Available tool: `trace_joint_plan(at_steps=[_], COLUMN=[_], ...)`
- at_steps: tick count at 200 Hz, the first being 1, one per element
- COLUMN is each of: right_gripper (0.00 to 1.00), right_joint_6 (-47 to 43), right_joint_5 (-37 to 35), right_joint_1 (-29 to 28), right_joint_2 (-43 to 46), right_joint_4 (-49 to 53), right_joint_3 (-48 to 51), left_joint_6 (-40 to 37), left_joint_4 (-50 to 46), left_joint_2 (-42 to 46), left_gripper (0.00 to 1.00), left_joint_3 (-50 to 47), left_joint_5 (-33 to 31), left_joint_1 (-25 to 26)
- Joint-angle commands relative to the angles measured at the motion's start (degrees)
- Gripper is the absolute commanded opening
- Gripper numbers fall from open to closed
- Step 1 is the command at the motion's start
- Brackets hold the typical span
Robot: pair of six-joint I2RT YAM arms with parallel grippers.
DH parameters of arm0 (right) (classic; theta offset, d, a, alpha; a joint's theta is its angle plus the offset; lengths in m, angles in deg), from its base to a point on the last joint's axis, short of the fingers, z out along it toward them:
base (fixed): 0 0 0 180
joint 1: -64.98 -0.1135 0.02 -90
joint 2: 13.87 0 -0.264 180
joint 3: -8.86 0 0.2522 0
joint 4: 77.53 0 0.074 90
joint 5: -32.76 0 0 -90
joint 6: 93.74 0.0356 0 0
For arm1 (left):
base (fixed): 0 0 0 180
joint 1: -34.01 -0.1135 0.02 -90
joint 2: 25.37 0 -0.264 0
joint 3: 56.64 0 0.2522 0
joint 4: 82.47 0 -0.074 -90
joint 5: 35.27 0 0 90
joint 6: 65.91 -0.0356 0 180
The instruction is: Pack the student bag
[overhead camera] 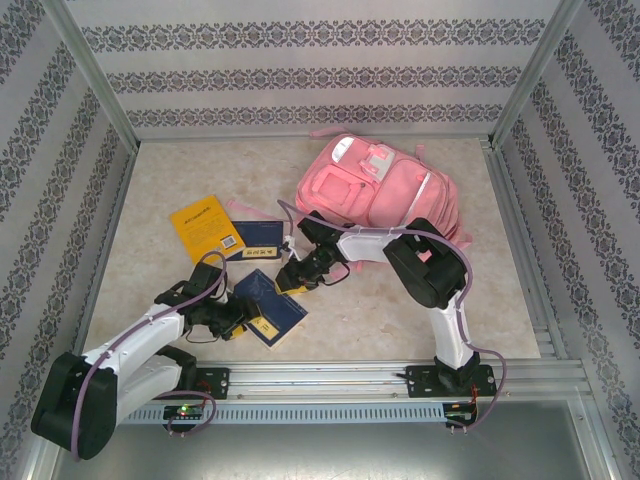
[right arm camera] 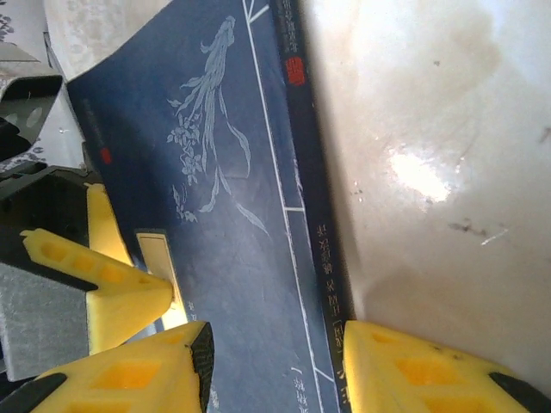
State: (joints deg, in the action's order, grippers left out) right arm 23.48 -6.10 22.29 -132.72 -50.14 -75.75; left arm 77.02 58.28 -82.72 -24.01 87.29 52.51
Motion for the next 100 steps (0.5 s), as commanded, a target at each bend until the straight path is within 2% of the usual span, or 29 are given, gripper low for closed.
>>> trace_joint_plan(at_steps=[1,26,55,77,100], right_gripper=[0.45,0.45,0.44,0.44,0.42], right_joint_6=[4.36,7.92,8.05,6.46,3.96], right_joint_5=[6.07,7.22,6.84,4.91,-0.65], right_joint_1=[-1.26,-1.26,-1.37,-1.35,-1.42], right_joint_2=[1.36,2.13,1.53,0.31,-0.61], right_joint_4=[-4.22,-8.00,-7.90,-5.45,-0.90], right_joint_3=[2.55,4.00,4.11,3.59,2.42], left_joint_6=[-1.06,-1.07,-0.96,-1.11,-1.67], left_joint_4=[9.56,9.85,10.27,10.90,11.32], left_joint_2=[-1.46,-1.28,-1.18,-1.32,-2.38], left_gripper=[0.47,0.43,0.39,0.36,0.31], left_joint_3=[-1.33,-1.65,-2.26,-2.68,-3.20], left_joint_5=[-0.32,0.06,0.53,0.76,0.69], left_joint_1=[-0.39,-0.58,-0.83,-1.16,-1.43])
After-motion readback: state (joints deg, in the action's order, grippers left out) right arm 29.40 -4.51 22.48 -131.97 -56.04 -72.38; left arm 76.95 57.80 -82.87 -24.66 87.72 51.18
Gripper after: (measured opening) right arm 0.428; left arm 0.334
